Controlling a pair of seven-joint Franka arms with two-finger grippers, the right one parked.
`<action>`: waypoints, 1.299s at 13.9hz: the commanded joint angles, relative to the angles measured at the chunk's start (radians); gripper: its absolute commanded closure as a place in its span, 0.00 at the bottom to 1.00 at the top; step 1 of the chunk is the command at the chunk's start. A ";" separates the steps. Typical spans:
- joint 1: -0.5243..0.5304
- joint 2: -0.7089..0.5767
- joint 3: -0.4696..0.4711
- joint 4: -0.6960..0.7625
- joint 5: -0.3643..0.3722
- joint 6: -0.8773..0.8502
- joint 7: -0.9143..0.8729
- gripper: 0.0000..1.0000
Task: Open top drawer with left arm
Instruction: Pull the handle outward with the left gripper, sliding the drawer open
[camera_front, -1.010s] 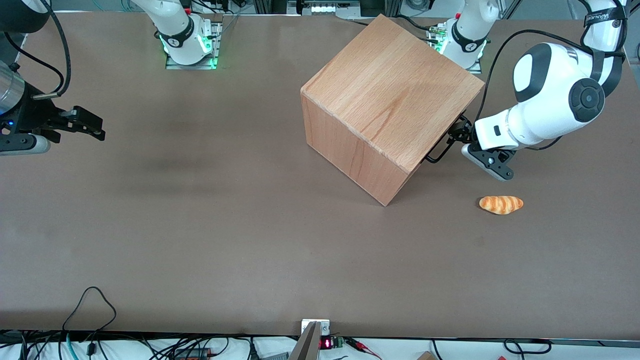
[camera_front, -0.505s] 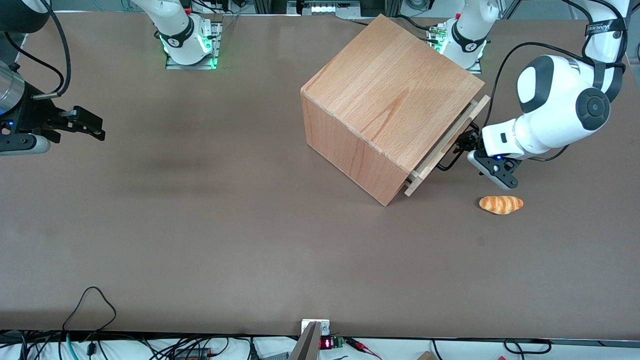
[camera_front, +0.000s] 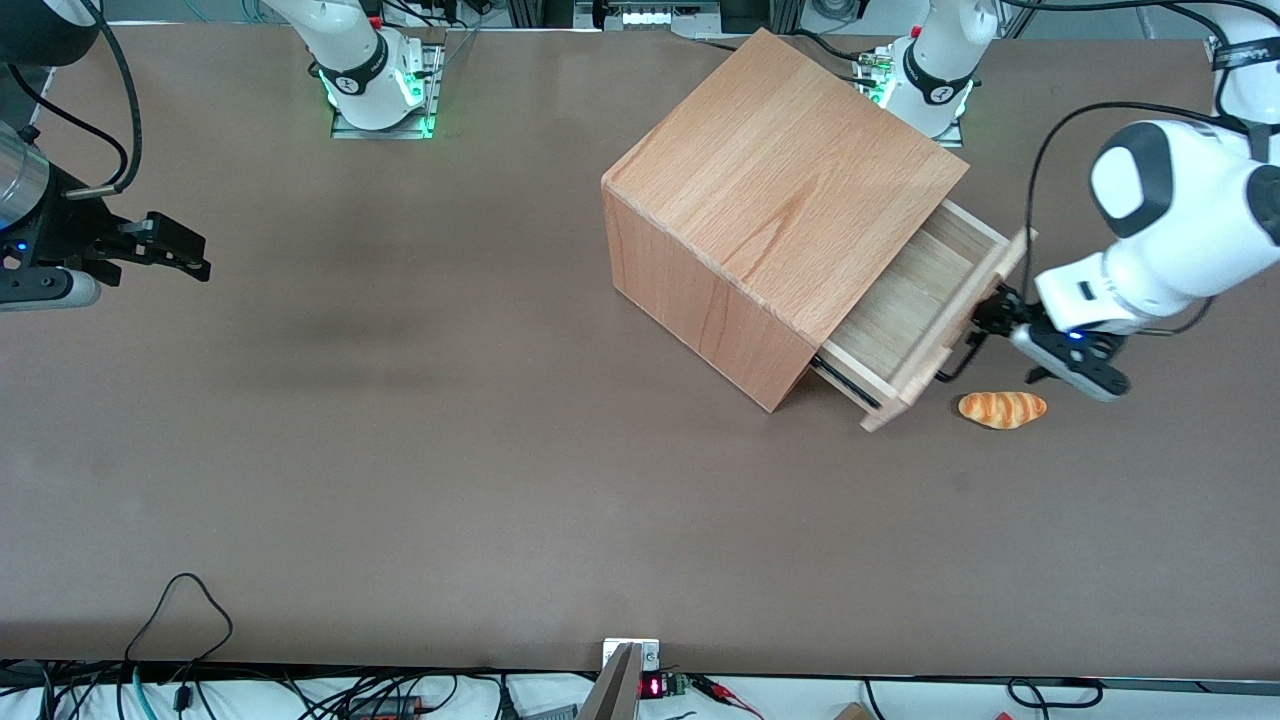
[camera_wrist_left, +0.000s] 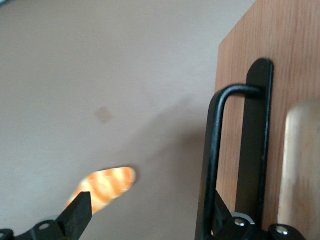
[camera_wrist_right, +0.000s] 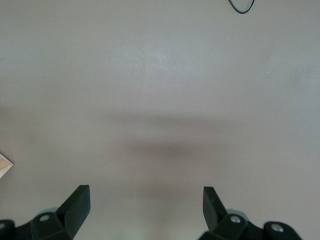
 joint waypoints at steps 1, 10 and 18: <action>0.013 0.055 0.049 0.018 -0.006 0.044 0.072 0.00; -0.001 0.055 0.049 0.212 -0.003 -0.117 -0.012 0.00; -0.009 -0.042 0.048 0.328 0.132 -0.513 -0.387 0.00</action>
